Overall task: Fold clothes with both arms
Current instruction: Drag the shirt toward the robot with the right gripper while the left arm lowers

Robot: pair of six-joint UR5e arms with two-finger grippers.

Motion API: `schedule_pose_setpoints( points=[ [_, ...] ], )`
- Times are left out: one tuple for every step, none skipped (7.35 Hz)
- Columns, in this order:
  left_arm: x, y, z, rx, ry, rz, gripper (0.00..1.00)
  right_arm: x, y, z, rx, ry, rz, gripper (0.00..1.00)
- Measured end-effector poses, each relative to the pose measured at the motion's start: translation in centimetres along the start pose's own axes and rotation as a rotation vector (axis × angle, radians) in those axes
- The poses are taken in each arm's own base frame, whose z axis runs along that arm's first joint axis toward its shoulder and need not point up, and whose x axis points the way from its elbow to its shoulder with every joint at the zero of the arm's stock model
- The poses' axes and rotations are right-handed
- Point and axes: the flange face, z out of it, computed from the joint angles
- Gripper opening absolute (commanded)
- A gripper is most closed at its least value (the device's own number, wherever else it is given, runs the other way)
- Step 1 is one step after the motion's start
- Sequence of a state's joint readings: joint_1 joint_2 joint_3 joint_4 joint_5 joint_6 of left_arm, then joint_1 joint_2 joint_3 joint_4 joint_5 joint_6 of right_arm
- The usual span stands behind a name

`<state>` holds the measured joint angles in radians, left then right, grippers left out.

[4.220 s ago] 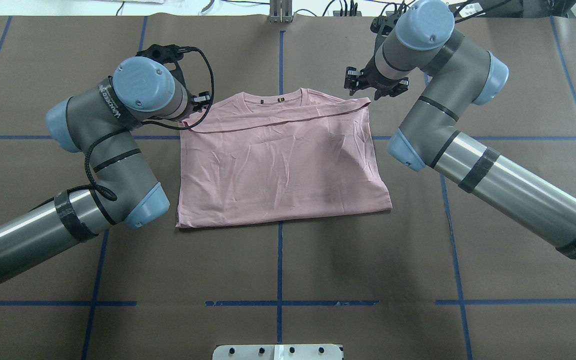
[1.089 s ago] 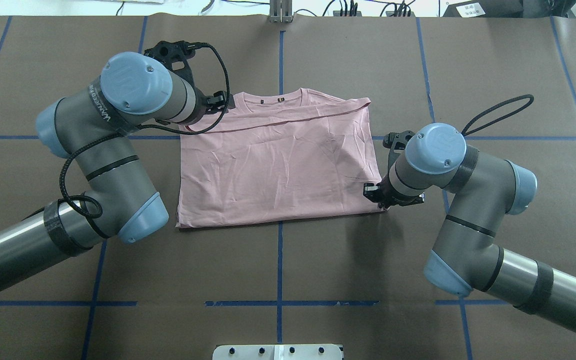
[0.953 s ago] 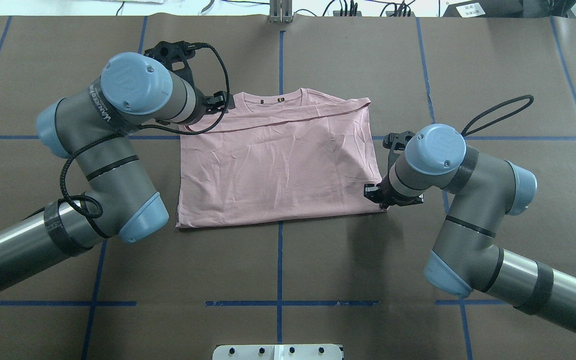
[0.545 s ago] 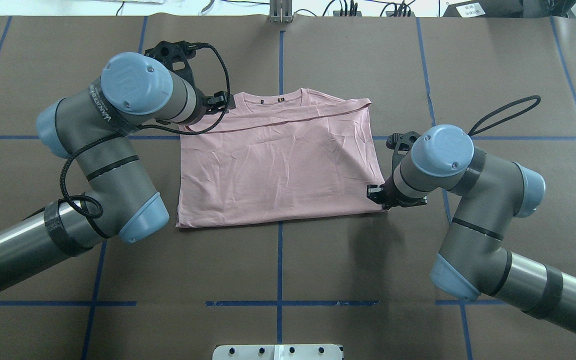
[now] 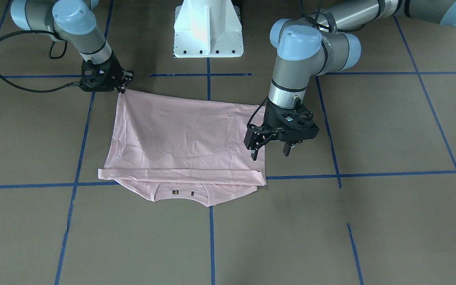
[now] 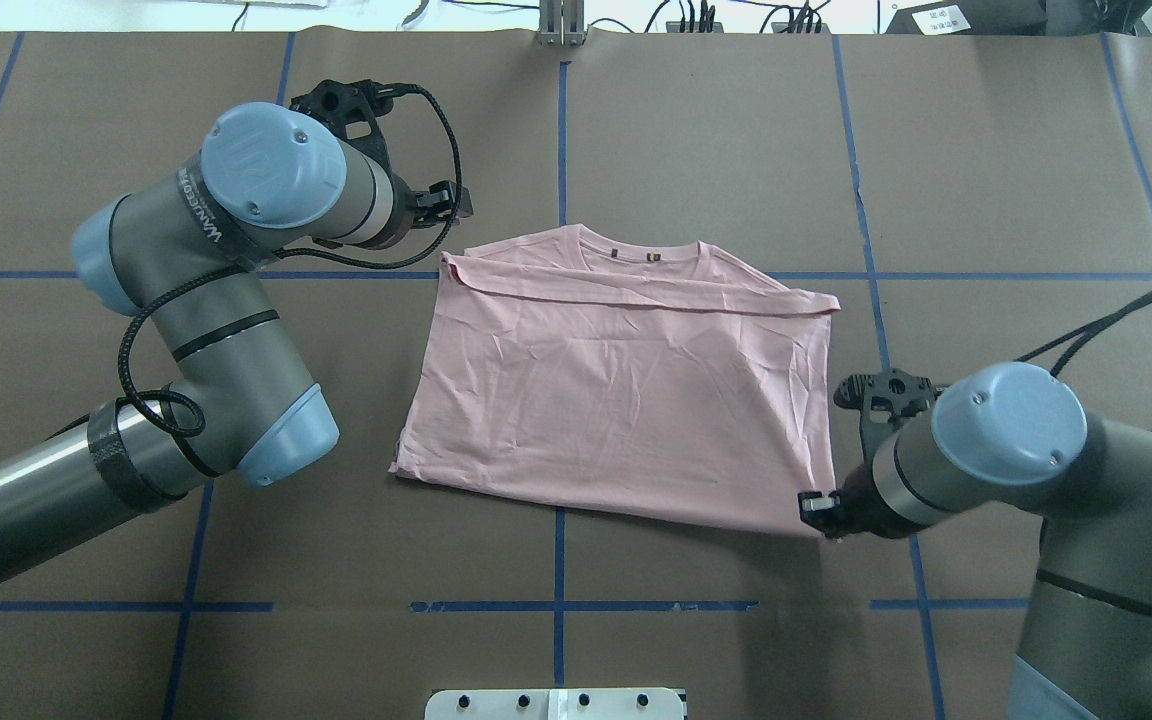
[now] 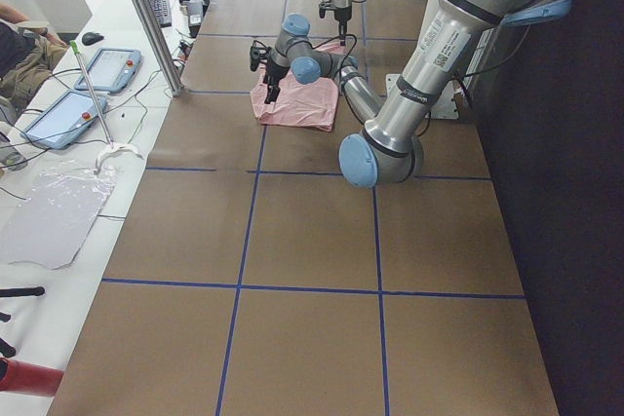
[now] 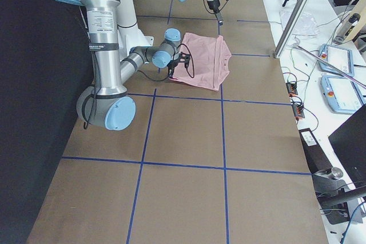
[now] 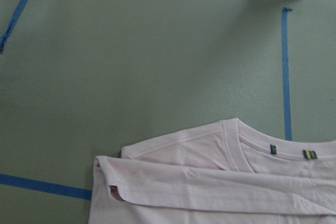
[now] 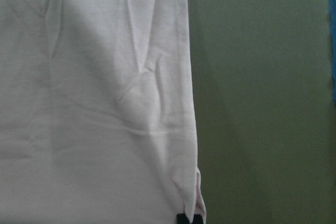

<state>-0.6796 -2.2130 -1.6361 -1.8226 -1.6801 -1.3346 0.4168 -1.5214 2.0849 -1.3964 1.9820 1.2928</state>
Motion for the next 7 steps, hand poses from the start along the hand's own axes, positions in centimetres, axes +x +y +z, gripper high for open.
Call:
schedule_pose_setpoints(
  points=[
    [0.1,0.0,-0.1,-0.001,0.001,0.000,1.00,0.4,3.8,-0.1,-0.096,-0.009,-0.025,0.00],
    [0.2,0.2,-0.2,-0.003,0.005,0.001,1.00,-0.2,7.5,0.5,-0.189,-0.012,-0.025,0.48],
    [0.4,0.6,-0.3,-0.007,0.010,0.003,1.00,-1.5,10.8,1.4,-0.252,-0.006,-0.007,0.99],
    [0.6,1.1,-0.6,-0.011,0.017,0.006,1.00,-2.8,13.2,1.9,-0.278,-0.006,0.007,1.00],
    [0.8,1.5,-0.7,-0.020,0.022,0.008,1.00,-3.7,14.0,1.8,-0.275,-0.015,0.012,1.00],
    [1.0,2.1,-0.9,-0.043,0.029,0.011,1.00,-4.3,13.4,1.0,-0.247,-0.035,0.024,1.00],
    [1.5,3.4,-1.1,-0.078,0.024,0.010,1.00,-4.6,11.6,-0.3,-0.203,-0.068,0.044,1.00]
  ],
)
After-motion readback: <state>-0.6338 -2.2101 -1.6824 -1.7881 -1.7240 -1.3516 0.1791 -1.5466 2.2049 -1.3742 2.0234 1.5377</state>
